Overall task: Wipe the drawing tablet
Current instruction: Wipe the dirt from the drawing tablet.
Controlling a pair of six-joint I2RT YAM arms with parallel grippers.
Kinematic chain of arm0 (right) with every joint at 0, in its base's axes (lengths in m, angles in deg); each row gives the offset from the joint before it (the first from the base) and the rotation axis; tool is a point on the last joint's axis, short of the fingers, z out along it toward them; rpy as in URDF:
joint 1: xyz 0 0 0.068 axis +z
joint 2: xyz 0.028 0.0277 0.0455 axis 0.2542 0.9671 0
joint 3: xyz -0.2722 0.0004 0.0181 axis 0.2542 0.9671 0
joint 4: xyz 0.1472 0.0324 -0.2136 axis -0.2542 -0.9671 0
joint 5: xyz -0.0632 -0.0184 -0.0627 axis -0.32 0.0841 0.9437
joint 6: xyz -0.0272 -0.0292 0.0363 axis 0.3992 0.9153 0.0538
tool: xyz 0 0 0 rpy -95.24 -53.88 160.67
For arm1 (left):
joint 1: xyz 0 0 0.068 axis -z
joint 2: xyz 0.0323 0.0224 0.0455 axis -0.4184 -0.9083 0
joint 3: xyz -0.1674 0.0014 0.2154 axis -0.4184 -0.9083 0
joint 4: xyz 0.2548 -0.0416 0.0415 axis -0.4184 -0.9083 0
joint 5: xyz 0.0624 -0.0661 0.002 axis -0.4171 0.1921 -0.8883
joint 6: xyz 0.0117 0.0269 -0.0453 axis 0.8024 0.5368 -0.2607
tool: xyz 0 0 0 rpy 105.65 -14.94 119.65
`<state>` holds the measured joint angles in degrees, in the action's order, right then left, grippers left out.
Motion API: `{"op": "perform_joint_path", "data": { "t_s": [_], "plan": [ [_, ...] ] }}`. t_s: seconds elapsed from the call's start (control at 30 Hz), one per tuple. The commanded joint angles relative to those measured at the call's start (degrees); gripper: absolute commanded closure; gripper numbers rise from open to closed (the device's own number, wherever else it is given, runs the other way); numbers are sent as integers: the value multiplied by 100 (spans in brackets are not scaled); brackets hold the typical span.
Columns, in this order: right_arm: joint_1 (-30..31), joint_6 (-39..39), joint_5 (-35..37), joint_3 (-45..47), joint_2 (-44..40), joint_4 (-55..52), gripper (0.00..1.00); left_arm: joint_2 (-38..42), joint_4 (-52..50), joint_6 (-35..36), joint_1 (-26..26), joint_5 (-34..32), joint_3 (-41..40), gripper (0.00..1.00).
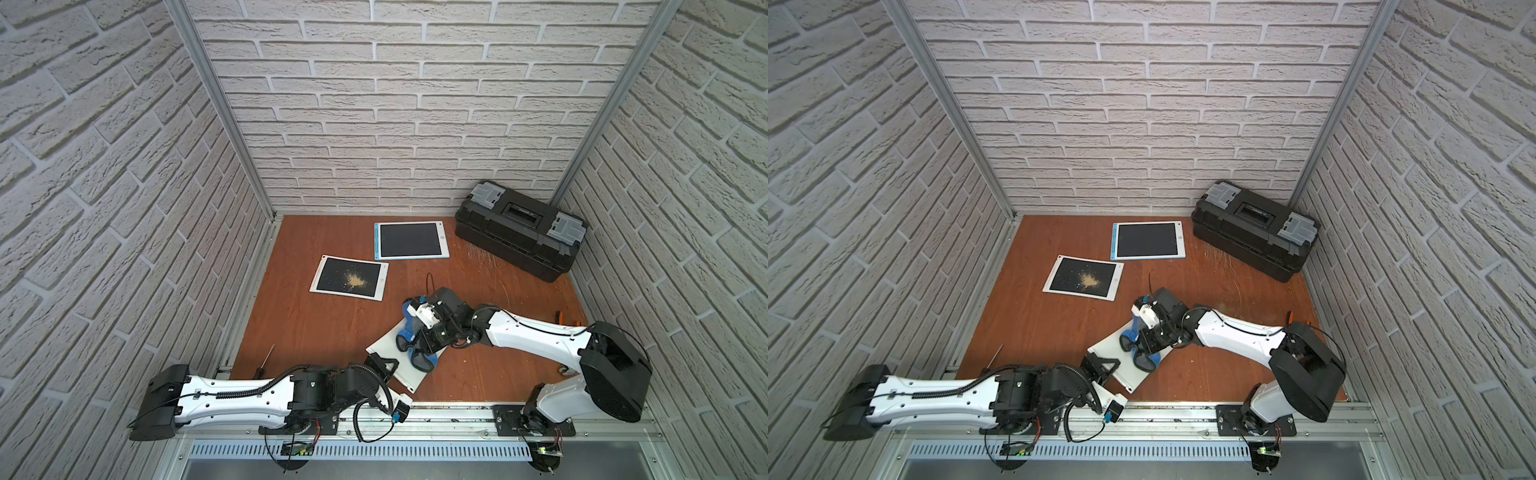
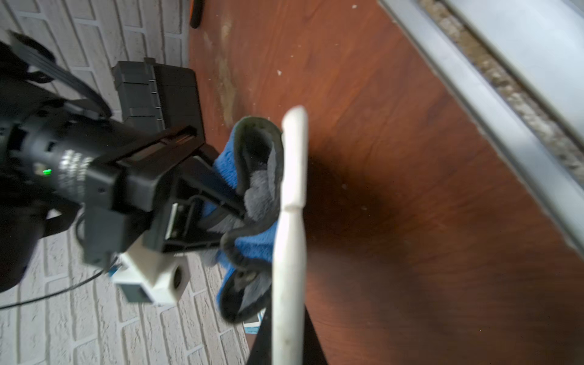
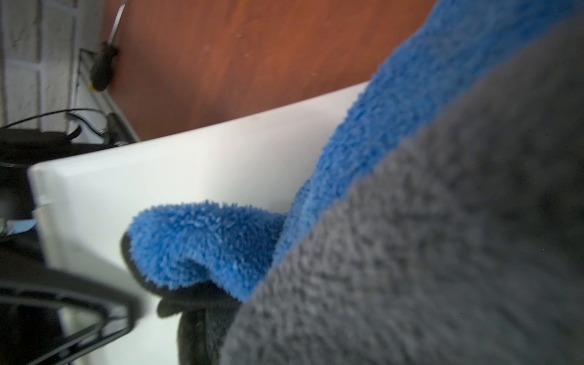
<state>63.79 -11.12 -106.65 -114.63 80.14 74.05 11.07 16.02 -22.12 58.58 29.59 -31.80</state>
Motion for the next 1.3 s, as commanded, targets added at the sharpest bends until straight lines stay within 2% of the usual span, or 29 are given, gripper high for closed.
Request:
{"op": "perform_joint_path", "data": {
  "t_s": [0.0,0.1,0.27,0.37,0.43,0.53,0.67,0.73,0.87,1.0,1.1,1.17,1.27],
  "plan": [
    [598,-160,-630,148,45,563,97,-34,705,-9,-51,-21,169,100],
    [309,-17,599,82,245,-227,97,-35,679,32,-51,-11,211,100],
    [-842,-338,2305,261,492,-1173,98,90,583,48,-17,-19,237,100],
    [-1336,-483,3075,229,449,-1567,98,182,534,43,19,-106,216,100],
    [-1508,-519,3384,89,344,-1805,98,305,453,9,36,-157,237,100],
    [-1566,-279,3366,-186,32,-1888,98,400,430,-180,47,-341,321,100],
    [-1575,-34,3517,-637,-596,-2004,97,283,145,-1432,-127,-981,986,100],
    [-1583,19,3925,-977,-857,-2245,97,110,-377,-2128,-454,-964,1514,100],
    [-1680,135,4579,-1641,-1206,-2564,97,-208,-923,-3062,-1106,-389,2370,100],
    [-1762,198,5100,-2056,-1186,-2579,97,-503,-1340,-4053,-2122,681,3141,100],
    [-1780,193,5176,-1904,-1195,-2291,97,-724,-1457,-4566,-2831,1277,3620,100],
    [-1779,198,5166,-1637,-1281,-1985,97,-914,-1563,-5092,-3742,2043,3962,100],
    [-1786,120,5143,-1411,-1363,-1815,97,-1362,-1479,-6108,-5623,3987,4417,100]
  ]
}}
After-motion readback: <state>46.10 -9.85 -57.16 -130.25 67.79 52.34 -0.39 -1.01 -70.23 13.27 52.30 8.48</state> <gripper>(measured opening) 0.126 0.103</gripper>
